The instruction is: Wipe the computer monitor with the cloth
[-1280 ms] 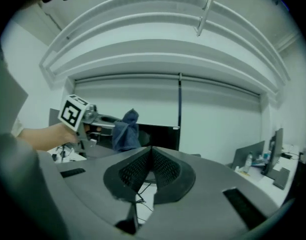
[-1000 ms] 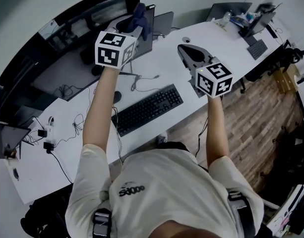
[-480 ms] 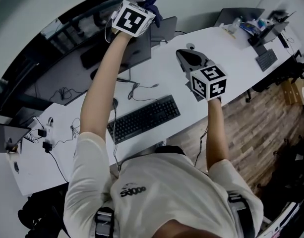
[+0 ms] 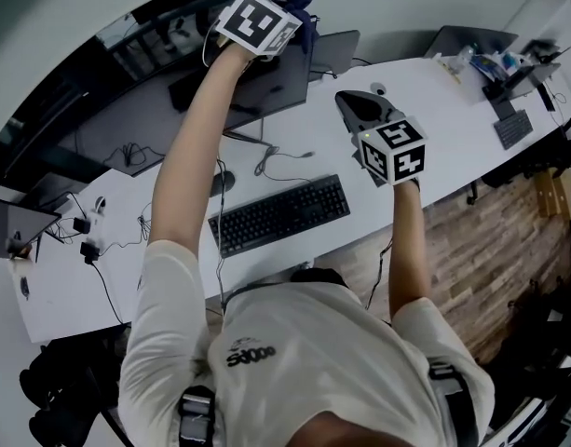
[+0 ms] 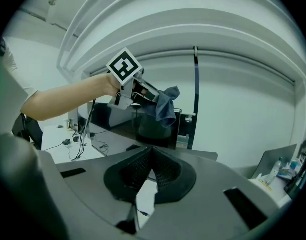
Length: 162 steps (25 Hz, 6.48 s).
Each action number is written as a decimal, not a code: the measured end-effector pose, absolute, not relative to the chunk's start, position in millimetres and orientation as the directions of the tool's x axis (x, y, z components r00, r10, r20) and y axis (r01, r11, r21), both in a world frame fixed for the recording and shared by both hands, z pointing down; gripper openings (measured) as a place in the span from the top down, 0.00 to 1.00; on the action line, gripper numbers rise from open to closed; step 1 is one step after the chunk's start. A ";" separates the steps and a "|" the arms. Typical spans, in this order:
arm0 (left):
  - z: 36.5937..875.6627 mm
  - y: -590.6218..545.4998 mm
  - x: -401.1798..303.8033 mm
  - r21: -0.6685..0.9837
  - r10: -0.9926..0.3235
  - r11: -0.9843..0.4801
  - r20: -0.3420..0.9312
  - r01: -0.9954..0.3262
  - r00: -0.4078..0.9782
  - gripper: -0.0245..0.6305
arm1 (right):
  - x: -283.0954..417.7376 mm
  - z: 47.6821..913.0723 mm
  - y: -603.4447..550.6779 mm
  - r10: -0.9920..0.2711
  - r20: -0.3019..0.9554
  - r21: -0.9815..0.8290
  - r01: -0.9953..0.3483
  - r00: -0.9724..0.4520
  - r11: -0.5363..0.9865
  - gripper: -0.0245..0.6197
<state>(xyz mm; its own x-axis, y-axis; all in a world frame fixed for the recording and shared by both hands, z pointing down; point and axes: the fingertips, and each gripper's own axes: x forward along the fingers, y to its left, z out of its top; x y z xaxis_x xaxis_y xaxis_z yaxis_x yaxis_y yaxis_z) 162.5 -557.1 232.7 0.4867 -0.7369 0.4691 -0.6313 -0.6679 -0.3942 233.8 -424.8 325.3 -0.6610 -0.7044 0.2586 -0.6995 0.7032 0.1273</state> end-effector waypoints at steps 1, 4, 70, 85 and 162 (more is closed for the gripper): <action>232.2 -554.6 153.3 -0.385 -0.738 -0.665 0.469 -0.640 0.485 0.78 | 227.9 323.6 -422.4 -0.701 0.259 0.136 -0.694 -0.664 0.707 0.97; 229.9 -543.5 123.6 -0.384 -0.748 -0.651 0.469 -0.654 0.469 0.78 | 210.4 318.4 -418.8 -0.703 0.252 0.137 -0.695 -0.665 0.706 0.97; 391.3 -317.1 -382.5 -0.029 -0.946 -0.273 0.192 -0.962 0.262 0.78 | -174.0 362.7 -260.7 -0.594 0.283 0.068 -0.602 -0.753 0.796 0.97; 502.6 -333.0 -386.8 0.016 -0.885 -0.254 0.399 -0.967 0.239 0.78 | -187.1 409.9 -290.6 -0.575 0.359 0.019 -0.610 -0.735 0.792 0.97; 640.2 -588.2 144.4 0.783 -0.775 -0.208 0.233 -0.586 0.588 0.78 | 289.5 526.2 -502.6 -0.681 0.484 -0.110 -0.811 -0.549 0.575 0.97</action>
